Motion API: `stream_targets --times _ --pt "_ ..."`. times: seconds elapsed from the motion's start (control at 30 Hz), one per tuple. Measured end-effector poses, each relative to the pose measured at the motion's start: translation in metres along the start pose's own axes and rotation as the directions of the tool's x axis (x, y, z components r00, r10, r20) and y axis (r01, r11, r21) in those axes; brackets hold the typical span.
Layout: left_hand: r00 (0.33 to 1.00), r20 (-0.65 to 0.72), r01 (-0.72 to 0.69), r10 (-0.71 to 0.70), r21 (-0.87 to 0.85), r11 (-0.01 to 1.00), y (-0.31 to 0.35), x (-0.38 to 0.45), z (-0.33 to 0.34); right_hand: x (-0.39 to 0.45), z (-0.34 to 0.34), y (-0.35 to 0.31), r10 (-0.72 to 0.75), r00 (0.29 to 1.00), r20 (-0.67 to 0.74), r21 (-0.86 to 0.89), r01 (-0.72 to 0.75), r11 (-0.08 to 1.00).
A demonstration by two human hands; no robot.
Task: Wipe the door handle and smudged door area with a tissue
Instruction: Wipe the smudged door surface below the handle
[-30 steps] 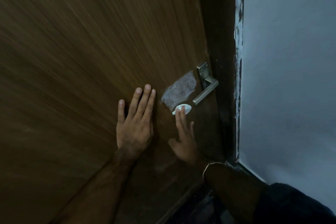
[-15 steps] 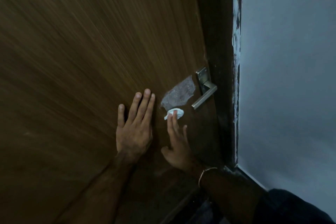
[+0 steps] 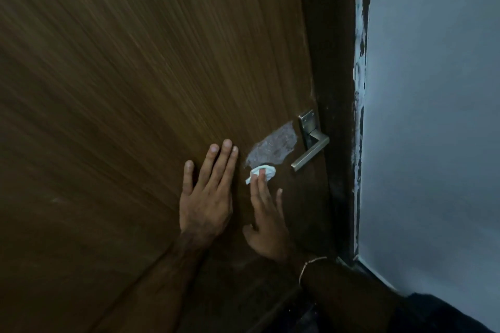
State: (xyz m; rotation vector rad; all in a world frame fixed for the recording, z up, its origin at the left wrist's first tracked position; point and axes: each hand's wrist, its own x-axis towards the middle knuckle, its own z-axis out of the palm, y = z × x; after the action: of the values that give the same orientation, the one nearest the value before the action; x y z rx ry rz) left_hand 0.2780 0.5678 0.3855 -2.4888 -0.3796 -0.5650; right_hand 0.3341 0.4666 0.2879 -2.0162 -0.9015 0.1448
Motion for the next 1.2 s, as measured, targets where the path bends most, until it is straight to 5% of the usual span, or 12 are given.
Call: stream_targets --times 0.5,1.2 --pt "0.997 0.067 -0.028 0.029 -0.018 0.999 -0.001 0.002 -0.002 0.003 -0.017 -0.019 -0.079 0.995 0.06 -0.083 0.084 0.993" --pt "0.997 0.074 -0.026 0.026 0.0 1.0 0.0 0.002 -0.007 0.027 -0.036 -0.019 -0.127 0.973 -0.19 0.023 0.134 0.991"
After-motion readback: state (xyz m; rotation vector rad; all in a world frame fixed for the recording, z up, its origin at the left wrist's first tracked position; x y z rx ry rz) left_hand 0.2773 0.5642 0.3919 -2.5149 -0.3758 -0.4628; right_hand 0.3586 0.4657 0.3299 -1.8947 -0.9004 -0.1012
